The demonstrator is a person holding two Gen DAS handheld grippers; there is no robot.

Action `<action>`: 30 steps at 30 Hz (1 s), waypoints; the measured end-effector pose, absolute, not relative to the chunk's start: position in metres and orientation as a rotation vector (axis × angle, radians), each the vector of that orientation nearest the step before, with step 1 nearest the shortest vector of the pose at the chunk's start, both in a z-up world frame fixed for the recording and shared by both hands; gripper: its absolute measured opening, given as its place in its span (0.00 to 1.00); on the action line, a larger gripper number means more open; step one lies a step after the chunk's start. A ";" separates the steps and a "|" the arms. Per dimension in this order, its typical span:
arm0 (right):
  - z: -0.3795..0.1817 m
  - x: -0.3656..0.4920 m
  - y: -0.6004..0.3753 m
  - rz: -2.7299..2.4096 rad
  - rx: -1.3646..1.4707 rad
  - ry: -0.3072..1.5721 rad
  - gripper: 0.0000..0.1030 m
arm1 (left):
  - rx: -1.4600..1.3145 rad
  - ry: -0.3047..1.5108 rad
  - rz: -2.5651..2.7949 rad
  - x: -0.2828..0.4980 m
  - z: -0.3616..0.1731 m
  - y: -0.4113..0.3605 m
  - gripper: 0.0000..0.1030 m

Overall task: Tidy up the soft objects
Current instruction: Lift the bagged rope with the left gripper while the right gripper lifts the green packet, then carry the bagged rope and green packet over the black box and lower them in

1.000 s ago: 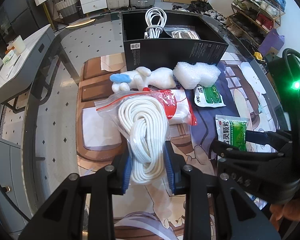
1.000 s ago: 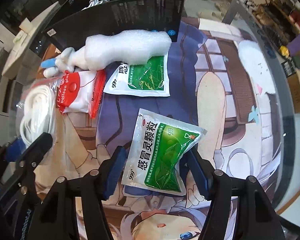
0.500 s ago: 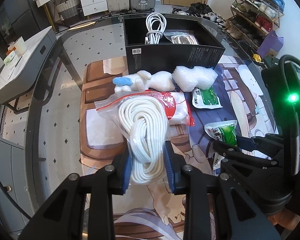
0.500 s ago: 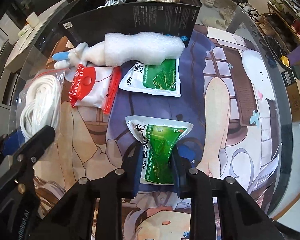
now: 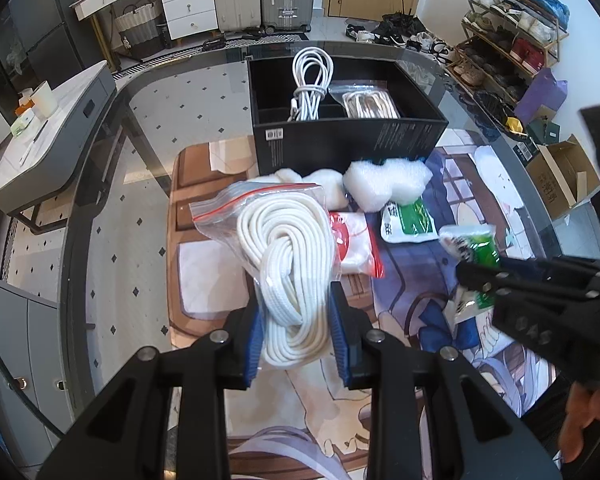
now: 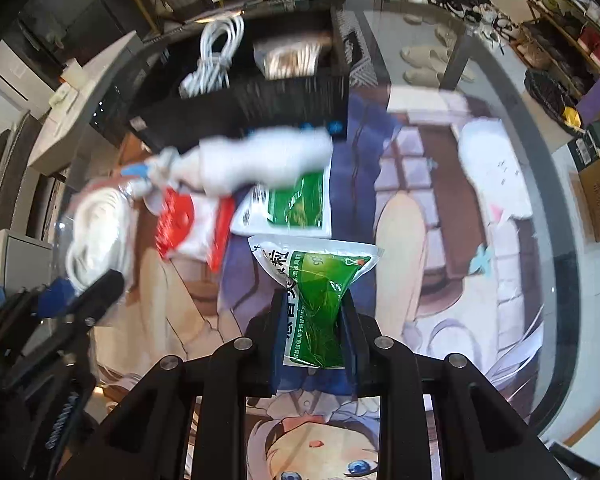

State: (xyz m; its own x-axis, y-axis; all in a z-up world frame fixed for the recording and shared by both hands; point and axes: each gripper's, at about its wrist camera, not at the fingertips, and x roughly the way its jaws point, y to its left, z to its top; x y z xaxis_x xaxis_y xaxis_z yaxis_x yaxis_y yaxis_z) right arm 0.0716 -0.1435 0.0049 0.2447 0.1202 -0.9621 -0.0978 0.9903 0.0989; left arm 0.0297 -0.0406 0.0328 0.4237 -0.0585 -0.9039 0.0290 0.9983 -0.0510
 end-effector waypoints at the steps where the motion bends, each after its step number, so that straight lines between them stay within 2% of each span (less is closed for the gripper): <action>1: 0.010 0.072 -0.143 0.153 0.023 1.311 0.22 | -0.029 1.132 -0.053 0.031 0.033 -0.041 0.27; 30: 0.079 0.133 -0.143 0.278 0.082 1.193 0.22 | -0.013 1.040 -0.048 0.083 0.076 -0.048 0.27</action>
